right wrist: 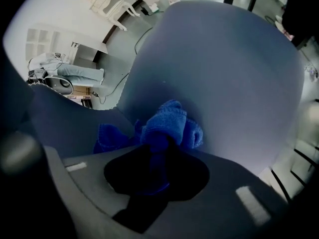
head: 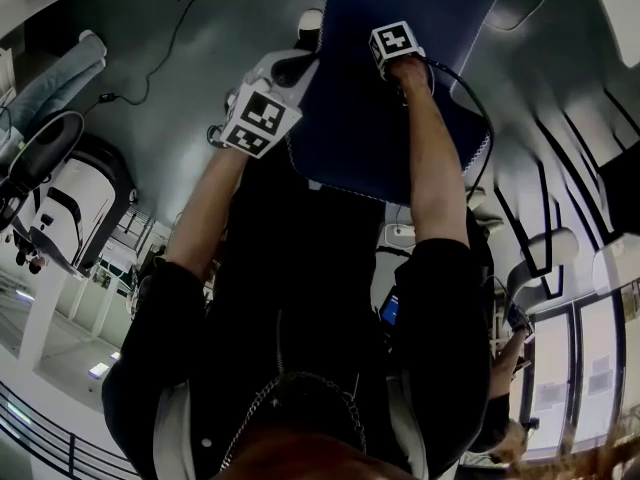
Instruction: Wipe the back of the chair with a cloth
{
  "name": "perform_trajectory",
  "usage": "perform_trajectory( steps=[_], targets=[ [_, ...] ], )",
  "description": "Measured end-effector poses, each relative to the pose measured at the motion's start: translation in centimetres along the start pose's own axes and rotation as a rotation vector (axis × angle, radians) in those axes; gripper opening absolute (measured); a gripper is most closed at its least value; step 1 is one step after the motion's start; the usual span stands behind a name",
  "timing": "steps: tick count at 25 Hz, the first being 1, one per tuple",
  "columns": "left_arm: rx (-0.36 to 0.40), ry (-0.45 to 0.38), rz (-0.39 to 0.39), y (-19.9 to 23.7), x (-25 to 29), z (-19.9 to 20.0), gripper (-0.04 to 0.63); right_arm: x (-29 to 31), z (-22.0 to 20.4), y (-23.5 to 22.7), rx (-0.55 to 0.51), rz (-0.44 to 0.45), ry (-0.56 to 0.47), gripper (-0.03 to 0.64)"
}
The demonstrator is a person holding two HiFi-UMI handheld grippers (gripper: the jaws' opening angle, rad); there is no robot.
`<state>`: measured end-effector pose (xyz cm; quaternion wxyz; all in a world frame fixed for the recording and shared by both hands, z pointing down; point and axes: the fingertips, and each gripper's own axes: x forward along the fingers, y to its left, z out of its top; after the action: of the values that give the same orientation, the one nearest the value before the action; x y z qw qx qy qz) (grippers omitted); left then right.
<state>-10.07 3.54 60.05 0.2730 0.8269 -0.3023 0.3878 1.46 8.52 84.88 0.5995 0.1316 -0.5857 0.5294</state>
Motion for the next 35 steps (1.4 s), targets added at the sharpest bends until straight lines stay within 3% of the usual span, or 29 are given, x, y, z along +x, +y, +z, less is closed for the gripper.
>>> perform_trajectory(
  steps=[15,21,26,29,31,35],
  targets=[
    [0.032,0.023,-0.009,-1.1,1.3,1.7,0.011,-1.8,-6.5,-8.4,0.102,-0.013,0.135,0.098],
    [0.042,0.021,-0.011,-2.1,2.1,2.6,0.011,-2.5,-9.2,-11.7,0.083,-0.141,0.229,0.097],
    [0.058,0.002,-0.018,-2.3,1.5,3.7,0.011,-5.2,-10.5,-14.0,0.017,-0.328,0.285,0.095],
    [0.072,-0.001,-0.013,-2.1,0.4,4.1,0.011,-8.2,-10.5,-14.9,-0.015,-0.418,0.258,0.094],
    [0.084,-0.011,-0.012,-2.3,-0.3,4.8,0.011,-10.8,-9.9,-15.4,-0.018,-0.459,0.183,0.092],
    [0.097,-0.061,-0.018,-3.0,-2.2,6.8,0.011,-16.7,-9.2,-14.5,0.046,-0.445,-0.021,0.092]
  ],
)
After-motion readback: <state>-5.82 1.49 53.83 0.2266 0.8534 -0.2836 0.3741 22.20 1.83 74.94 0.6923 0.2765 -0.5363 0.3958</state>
